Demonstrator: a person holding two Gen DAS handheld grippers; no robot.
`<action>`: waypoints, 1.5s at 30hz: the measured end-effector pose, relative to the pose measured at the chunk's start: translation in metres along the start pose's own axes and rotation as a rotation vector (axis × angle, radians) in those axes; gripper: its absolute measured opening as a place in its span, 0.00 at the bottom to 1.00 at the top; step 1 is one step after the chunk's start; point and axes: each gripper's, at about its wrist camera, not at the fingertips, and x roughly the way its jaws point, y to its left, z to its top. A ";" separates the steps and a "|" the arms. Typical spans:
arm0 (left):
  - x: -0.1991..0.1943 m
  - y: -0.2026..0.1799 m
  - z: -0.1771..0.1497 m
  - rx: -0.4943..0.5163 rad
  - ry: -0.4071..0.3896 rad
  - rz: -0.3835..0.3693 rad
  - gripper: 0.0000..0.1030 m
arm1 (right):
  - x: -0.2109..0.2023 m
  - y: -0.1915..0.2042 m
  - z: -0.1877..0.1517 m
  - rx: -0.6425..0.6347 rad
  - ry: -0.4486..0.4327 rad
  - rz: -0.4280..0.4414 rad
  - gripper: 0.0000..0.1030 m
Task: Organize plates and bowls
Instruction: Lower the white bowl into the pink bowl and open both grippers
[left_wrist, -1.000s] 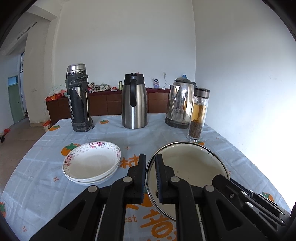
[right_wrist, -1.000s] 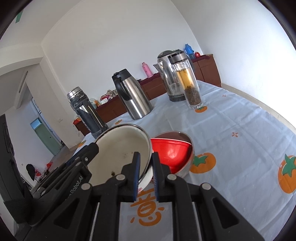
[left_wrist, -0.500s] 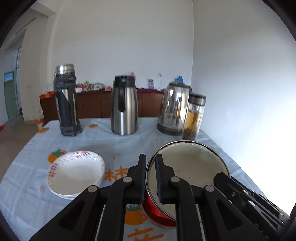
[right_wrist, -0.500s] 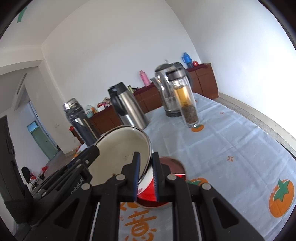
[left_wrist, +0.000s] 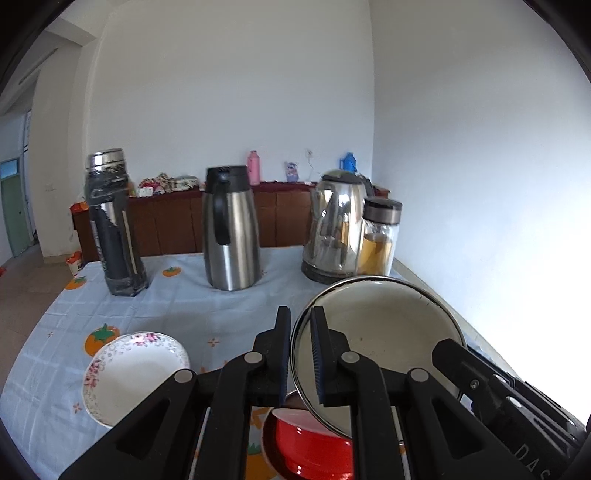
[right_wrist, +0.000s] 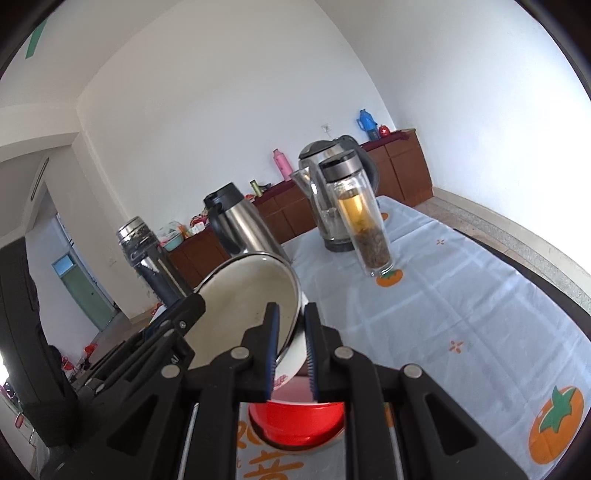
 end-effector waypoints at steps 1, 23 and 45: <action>0.003 -0.001 -0.002 0.000 0.011 -0.001 0.12 | 0.002 -0.002 -0.001 0.001 0.004 -0.006 0.13; 0.021 0.024 -0.052 -0.062 0.181 0.041 0.12 | 0.023 -0.006 -0.051 0.038 0.165 -0.015 0.13; 0.050 0.032 -0.073 -0.099 0.250 -0.004 0.14 | 0.048 -0.022 -0.066 0.032 0.219 -0.027 0.30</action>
